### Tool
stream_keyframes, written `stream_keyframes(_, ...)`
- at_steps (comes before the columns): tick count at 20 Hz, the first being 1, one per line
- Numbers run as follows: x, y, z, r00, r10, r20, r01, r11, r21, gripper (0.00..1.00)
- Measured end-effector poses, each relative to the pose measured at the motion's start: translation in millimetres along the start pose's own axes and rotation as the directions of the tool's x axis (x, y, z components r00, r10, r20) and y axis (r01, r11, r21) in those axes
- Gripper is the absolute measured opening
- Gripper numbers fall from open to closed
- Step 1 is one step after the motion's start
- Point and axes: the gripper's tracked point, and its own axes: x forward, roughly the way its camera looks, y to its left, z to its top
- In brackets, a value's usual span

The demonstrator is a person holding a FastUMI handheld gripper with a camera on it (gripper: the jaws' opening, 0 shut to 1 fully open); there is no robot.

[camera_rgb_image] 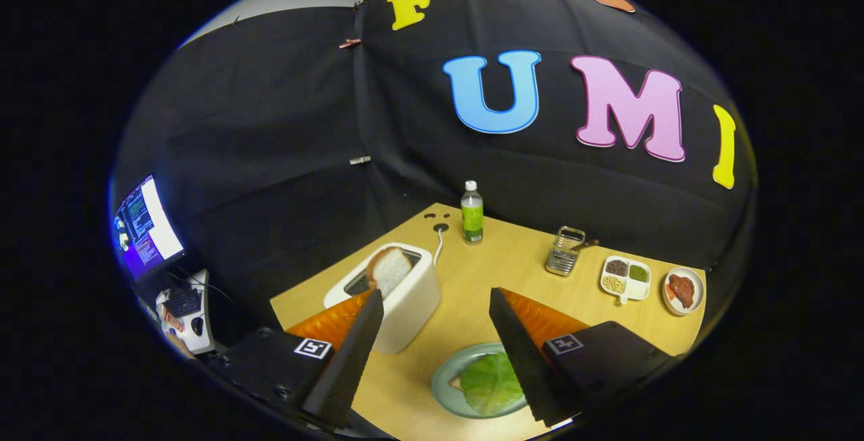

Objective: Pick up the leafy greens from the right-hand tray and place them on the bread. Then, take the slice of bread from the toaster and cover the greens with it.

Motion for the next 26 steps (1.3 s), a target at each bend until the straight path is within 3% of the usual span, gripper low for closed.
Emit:
stream_keyframes(5, 54, 54, 11, 0.999, 0.038, -0.006, -0.038, 0.999, 0.037, 0.99)
stream_keyframes(10, 110, 75, -16, 0.996, 0.032, -0.083, -0.020, 0.990, 0.139, 0.97)
stream_keyframes(19, 201, 60, -63, 0.979, 0.000, -0.205, 0.048, 0.972, 0.228, 0.89)
stream_keyframes(22, 220, 47, -57, 0.982, -0.047, -0.185, 0.090, 0.969, 0.232, 0.76)
stream_keyframes(26, 220, 50, -48, 0.983, -0.042, -0.181, 0.089, 0.962, 0.259, 0.79)
